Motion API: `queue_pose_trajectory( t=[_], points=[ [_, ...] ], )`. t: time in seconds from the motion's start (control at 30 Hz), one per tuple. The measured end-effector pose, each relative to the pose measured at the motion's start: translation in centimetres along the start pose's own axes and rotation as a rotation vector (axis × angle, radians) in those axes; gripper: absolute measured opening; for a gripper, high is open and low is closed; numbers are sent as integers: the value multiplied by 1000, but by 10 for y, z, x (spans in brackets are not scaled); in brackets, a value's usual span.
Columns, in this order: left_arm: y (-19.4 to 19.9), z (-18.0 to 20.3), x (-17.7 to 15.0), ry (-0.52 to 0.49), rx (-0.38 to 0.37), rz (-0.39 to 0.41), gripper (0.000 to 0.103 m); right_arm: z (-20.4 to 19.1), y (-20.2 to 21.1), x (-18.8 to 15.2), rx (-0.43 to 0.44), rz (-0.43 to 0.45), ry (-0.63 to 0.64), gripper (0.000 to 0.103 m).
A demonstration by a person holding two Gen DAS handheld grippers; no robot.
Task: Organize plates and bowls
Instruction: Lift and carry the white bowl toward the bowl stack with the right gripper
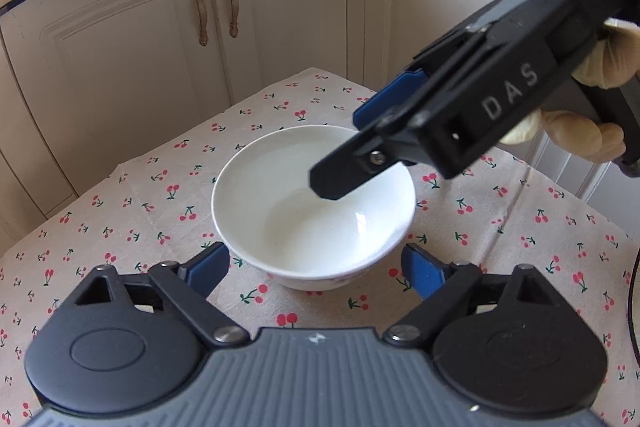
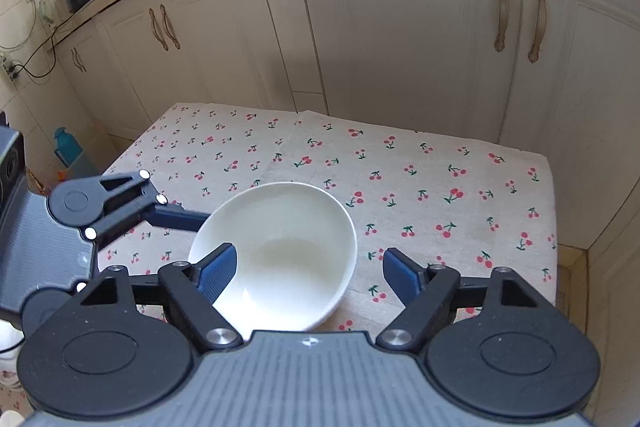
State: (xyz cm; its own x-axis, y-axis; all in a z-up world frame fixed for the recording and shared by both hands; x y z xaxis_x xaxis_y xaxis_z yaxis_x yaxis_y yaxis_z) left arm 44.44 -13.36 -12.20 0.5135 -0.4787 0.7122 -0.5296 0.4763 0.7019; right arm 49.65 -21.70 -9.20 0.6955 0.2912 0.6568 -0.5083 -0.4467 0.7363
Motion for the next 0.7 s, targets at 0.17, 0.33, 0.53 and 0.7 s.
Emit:
queue_pose_trajectory(
  t=[0.17, 0.33, 0.53, 0.7],
  points=[
    [-3, 1, 3, 0, -1, 6, 92, 0, -10, 3, -7, -51, -24, 66],
    [-2, -1, 4, 4, -4, 13, 92, 1, -13, 5, 10, -73, -39, 66],
    [-2, -3, 5, 19, -13, 16, 92, 4, -17, 7, 34, -99, -86, 66],
    [-4, -4, 5, 20, -12, 25, 92, 3, -19, 8, 24, -113, -90, 66]
  ],
)
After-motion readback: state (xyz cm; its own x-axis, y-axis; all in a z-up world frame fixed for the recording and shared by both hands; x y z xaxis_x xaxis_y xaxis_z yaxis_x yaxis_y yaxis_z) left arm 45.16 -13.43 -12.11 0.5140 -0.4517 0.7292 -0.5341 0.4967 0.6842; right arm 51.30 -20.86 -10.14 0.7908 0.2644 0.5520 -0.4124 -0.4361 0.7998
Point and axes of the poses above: each gripper's, at about its wrist camera, not at the fingertips, and y roughly against the way its jaws point, z to its right, x to its top, the point moved 9 cm from there along -y, roughly the way its jaws point, and after that the axes turned 4 degrees about -x, right-handed, at the moved point
